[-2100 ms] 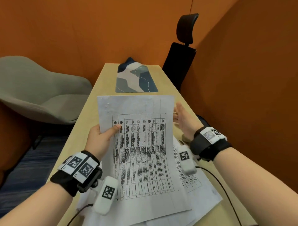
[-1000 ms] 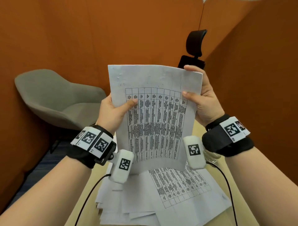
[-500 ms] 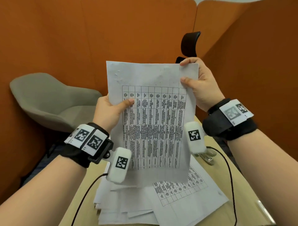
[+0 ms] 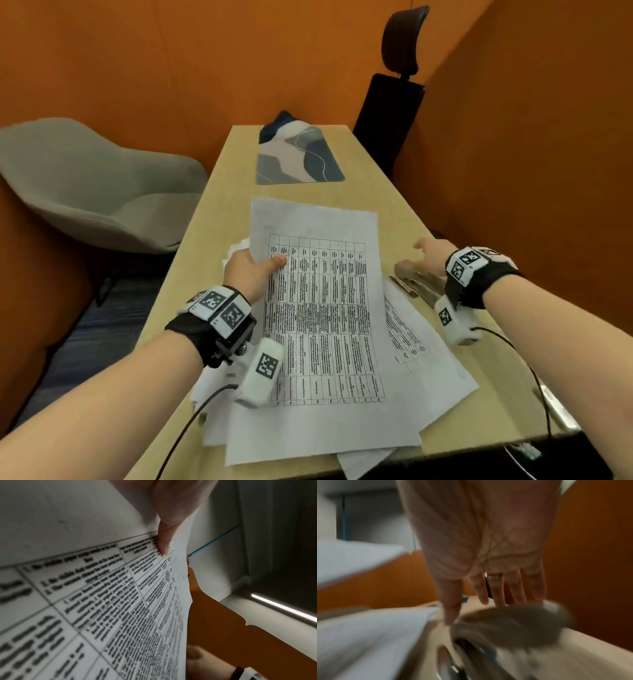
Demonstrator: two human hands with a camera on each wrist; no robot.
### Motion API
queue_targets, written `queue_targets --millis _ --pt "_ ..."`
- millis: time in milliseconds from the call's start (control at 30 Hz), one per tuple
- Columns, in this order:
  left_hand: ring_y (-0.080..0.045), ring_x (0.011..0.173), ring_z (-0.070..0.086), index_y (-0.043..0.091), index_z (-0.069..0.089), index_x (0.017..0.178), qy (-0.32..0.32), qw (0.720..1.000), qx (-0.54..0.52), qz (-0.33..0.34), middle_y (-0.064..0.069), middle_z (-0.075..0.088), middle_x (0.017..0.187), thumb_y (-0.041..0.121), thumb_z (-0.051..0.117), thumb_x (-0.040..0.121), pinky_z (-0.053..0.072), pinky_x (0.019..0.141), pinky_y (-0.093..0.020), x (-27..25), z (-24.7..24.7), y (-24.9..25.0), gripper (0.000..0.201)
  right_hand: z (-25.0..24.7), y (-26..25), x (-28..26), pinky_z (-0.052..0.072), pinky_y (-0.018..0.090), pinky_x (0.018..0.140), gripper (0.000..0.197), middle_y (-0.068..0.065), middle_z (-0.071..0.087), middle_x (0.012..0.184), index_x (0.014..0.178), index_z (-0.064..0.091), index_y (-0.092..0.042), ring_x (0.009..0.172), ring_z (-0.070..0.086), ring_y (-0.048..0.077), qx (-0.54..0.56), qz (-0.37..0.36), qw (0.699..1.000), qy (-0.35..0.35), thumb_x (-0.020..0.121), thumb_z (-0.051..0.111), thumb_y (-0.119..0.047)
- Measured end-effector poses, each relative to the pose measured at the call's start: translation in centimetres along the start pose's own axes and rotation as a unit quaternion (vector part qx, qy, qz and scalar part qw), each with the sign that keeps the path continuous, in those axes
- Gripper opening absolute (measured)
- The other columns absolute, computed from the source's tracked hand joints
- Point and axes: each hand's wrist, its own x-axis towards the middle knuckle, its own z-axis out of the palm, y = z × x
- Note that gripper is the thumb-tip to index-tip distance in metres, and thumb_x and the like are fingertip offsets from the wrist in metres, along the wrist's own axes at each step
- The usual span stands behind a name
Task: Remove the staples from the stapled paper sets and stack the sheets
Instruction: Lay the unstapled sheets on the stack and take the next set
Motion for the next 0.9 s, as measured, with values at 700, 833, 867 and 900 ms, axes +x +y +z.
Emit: queue_targets --millis 700,833,867,900 --pt "-0.025 0.090 0.065 0.021 0.063 0.091 -0.003 0.996 -0.039 0.076 -0.006 0.069 0.092 0.022 0.068 0.083 0.050 0.075 -0.028 -1.4 0.6 0.3 0.009 -5.9 -6.9 -1.5 0.053 0.032 0.080 0.034 0.000 0.061 0.091 0.107 0.051 -0.011 0.082 0.061 0.012 0.672 -0.192 0.664 0.267 0.079 0.069 -0.020" --pt "-0.033 0.084 0.064 0.019 0.064 0.077 0.003 0.995 -0.026 0.095 -0.022 0.069 0.093 0.022 0.068 0.083 0.053 0.077 -0.044 -2.3 0.7 0.6 0.008 -4.0 -8.0 -1.9 0.052 0.035 0.072 0.026 0.003 0.064 0.086 0.103 0.054 -0.012 0.076 0.061 0.014 0.628 -0.222 0.715 0.212 0.082 0.066 -0.023" --pt "-0.034 0.084 0.065 0.020 0.063 0.074 0.003 0.994 -0.022 0.105 -0.022 0.070 0.092 0.022 0.068 0.083 0.053 0.075 -0.042 -2.5 0.7 0.7 0.010 -3.7 -8.2 -2.0 0.051 0.032 0.069 0.025 0.004 0.064 0.085 0.102 0.055 -0.013 0.073 0.060 0.014 0.621 -0.227 0.720 0.211 0.082 0.065 -0.024" --pt "-0.034 0.083 0.065 0.021 0.063 0.073 0.003 0.993 -0.019 0.113 -0.021 0.070 0.090 0.022 0.068 0.083 0.054 0.071 -0.037 -2.6 0.6 0.8 0.011 -3.6 -8.4 -2.1 0.050 0.031 0.067 0.024 0.004 0.064 0.083 0.101 0.056 -0.014 0.072 0.059 0.015 0.618 -0.227 0.722 0.214 0.082 0.066 -0.026"
